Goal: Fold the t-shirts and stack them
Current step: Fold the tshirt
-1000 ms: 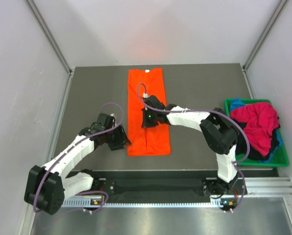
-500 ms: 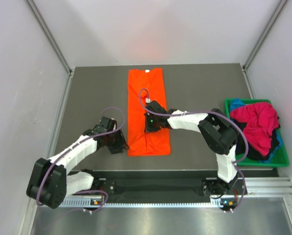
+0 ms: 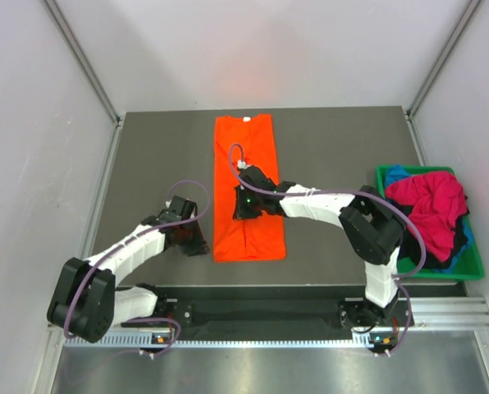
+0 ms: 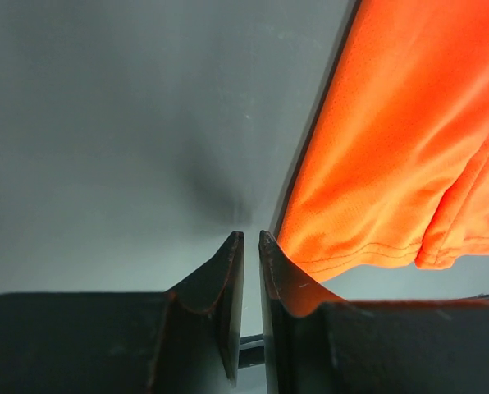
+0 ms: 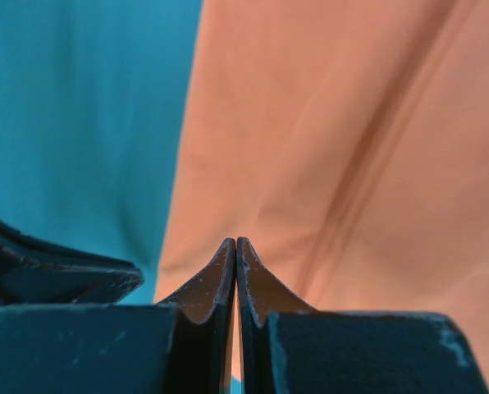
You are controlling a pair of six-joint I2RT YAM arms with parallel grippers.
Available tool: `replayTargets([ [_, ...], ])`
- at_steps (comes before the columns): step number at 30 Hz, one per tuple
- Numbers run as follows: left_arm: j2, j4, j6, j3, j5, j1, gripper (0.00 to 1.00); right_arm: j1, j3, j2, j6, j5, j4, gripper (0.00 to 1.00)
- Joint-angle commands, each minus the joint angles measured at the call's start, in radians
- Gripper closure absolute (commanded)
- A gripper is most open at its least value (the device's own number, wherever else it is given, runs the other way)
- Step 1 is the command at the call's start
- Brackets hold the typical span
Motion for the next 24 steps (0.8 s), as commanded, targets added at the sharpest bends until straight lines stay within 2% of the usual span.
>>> replayTargets([
  [1,0.013,-0.009,0.000,0.010,-0.028,0.003,0.82,0.032,-0.041,-0.016,0.046,-0.039,0.072,1.00],
  [4,-0.031,-0.020,-0.016,0.037,0.007,0.001,0.82,0.040,-0.120,0.000,0.080,-0.068,0.147,1.00],
  [7,-0.108,0.063,-0.040,0.028,0.102,0.001,0.83,0.046,-0.176,-0.002,0.089,-0.048,0.187,1.00],
  [9,-0.136,0.136,-0.086,-0.022,0.206,0.000,0.90,0.048,-0.204,-0.006,0.094,-0.053,0.207,1.00],
  [11,-0.136,0.196,-0.114,-0.045,0.231,-0.006,0.99,0.048,-0.210,-0.011,0.095,-0.062,0.215,1.00],
  [15,-0.108,0.207,-0.125,-0.084,0.202,-0.026,1.00,0.048,-0.220,-0.029,0.092,-0.054,0.215,1.00],
  [24,-0.042,0.106,-0.105,-0.121,0.078,-0.028,1.00,0.049,-0.229,-0.031,0.097,-0.057,0.241,1.00],
])
